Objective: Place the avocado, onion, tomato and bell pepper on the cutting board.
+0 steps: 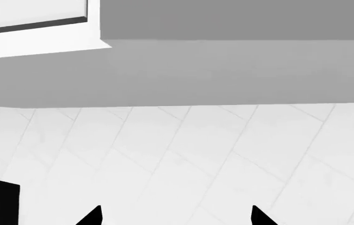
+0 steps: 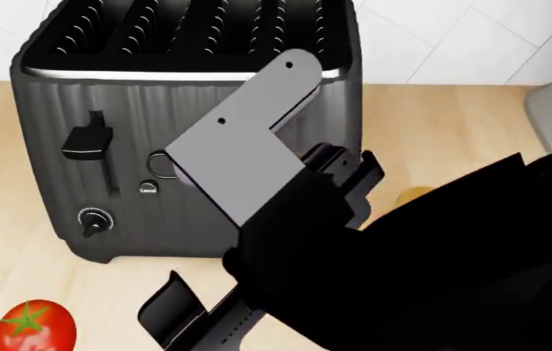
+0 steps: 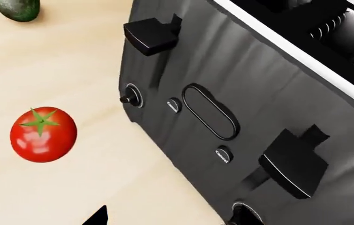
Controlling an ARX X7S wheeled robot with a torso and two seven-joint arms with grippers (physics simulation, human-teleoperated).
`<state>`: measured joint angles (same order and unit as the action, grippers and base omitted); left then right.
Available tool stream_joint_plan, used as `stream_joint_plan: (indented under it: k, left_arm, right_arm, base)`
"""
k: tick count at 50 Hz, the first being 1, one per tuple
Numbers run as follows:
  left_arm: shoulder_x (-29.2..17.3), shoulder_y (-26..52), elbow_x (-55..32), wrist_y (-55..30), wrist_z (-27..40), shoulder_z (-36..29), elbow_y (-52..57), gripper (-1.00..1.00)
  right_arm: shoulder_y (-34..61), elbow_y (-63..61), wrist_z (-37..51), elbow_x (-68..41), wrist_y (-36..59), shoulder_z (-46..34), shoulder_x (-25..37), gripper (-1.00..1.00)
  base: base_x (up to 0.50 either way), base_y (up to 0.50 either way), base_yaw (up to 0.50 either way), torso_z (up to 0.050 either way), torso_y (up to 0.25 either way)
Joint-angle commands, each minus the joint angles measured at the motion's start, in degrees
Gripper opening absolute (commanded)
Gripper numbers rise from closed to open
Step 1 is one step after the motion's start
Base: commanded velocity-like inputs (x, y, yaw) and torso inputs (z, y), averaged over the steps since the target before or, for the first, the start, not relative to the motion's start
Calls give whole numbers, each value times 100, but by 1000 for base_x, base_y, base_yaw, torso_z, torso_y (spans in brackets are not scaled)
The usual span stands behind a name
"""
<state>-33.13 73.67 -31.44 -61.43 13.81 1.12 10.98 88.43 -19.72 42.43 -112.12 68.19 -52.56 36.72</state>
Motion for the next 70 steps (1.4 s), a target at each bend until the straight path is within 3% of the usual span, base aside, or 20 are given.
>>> stream_joint_plan:
  k: [1,24,70]
  left_arm:
    - [-15,-14,-18,-5,35,40,54,100]
    - [-90,48,-24,58,-3,78,-53,100]
    - [-134,-138,-27,202,-2,106,-132,100]
  right_arm:
    - [71,266,-528,461,21,-97,-763,100]
    - [-212,963,-2336,2394,-519,-422,-1842,100]
    - [-1059,1971,-3499,3710,-1471,-1196,-2610,100]
  base:
    - [0,0,0,0,0]
    - [0,0,0,0,0]
    - [0,0,0,0,0]
